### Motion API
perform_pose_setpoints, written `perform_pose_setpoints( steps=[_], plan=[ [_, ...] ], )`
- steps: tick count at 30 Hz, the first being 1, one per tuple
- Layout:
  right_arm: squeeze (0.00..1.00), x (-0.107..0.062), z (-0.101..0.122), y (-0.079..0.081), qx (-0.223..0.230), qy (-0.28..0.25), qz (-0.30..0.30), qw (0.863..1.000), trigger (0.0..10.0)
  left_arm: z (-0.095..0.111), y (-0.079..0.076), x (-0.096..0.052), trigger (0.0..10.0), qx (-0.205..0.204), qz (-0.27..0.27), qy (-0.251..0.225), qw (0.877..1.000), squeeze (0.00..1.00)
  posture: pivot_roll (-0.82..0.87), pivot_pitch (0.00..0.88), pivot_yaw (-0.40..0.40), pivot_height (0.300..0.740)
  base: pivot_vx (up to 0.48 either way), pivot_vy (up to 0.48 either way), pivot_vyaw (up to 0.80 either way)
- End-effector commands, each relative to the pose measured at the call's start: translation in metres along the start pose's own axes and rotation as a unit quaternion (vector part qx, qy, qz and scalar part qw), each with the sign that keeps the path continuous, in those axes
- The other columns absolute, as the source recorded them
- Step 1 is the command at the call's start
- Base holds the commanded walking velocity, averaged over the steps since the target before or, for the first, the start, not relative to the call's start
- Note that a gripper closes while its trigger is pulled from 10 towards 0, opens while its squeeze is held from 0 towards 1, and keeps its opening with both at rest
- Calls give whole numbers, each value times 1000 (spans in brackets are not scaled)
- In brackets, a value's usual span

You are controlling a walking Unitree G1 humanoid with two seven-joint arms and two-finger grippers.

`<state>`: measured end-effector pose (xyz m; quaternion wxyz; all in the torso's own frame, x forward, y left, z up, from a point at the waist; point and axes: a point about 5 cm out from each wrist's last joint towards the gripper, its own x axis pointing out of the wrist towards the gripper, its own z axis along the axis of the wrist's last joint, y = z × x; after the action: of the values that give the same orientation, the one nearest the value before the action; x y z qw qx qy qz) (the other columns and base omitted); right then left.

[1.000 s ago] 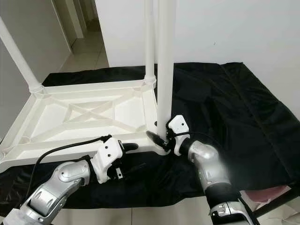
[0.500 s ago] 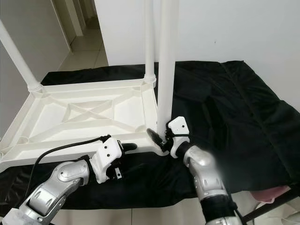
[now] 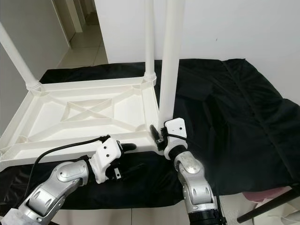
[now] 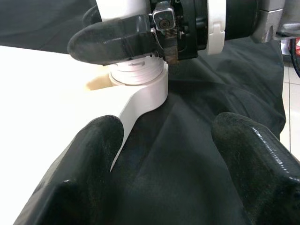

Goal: Building children table

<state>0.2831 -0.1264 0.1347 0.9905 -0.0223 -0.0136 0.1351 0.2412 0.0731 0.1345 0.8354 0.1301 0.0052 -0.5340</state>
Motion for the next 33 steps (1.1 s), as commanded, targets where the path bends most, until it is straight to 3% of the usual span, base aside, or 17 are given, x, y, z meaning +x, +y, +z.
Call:
perform_pose_setpoints(
  steps=[1,6,7,12,19,25,26,27,29,33],
  plan=[
    [0,-4,-13,-1,17,36,-33,999,10000,-3,-3,0,10000,-1,-28,9,1000,0,-64,57,78,740,0,0,0],
    [0,-9,-17,10,60,47,-81,994,10000,-4,-2,-1,10000,1,-23,11,1000,0,-53,52,77,740,0,0,0],
    [1000,-10,-15,15,79,40,-76,993,10000,-4,-2,-2,10000,0,-23,11,1000,0,-51,49,73,740,0,0,0],
    [1000,-12,-9,20,82,22,-56,995,10000,-4,-3,-4,10000,0,-26,13,1000,0,-53,45,73,740,0,0,0],
    [1000,-14,0,-3,47,-1,-19,999,10000,-4,-4,-1,10000,4,-21,10,1000,0,-57,32,67,740,0,0,0],
    [1000,-16,3,-11,34,-6,14,999,10000,-4,-2,-2,10000,5,-18,10,1000,0,-55,32,68,740,0,0,0],
    [447,-17,4,-14,24,-8,36,999,10000,-4,-1,-3,10000,3,-16,9,1000,0,-55,32,68,740,0,0,0],
    [0,-18,5,-17,15,-10,65,998,10000,-4,0,-3,10000,5,-12,9,1000,0,-54,30,70,740,0,0,0],
    [0,-18,5,-17,15,-10,65,998,10000,-4,0,-3,10000,5,-12,9,1000,0,-54,30,70,740,0,0,0],
    [0,-16,6,-22,-17,-12,121,992,10000,-3,-1,-3,10000,3,-11,7,1000,0,-57,31,75,740,0,0,0]
  ],
)
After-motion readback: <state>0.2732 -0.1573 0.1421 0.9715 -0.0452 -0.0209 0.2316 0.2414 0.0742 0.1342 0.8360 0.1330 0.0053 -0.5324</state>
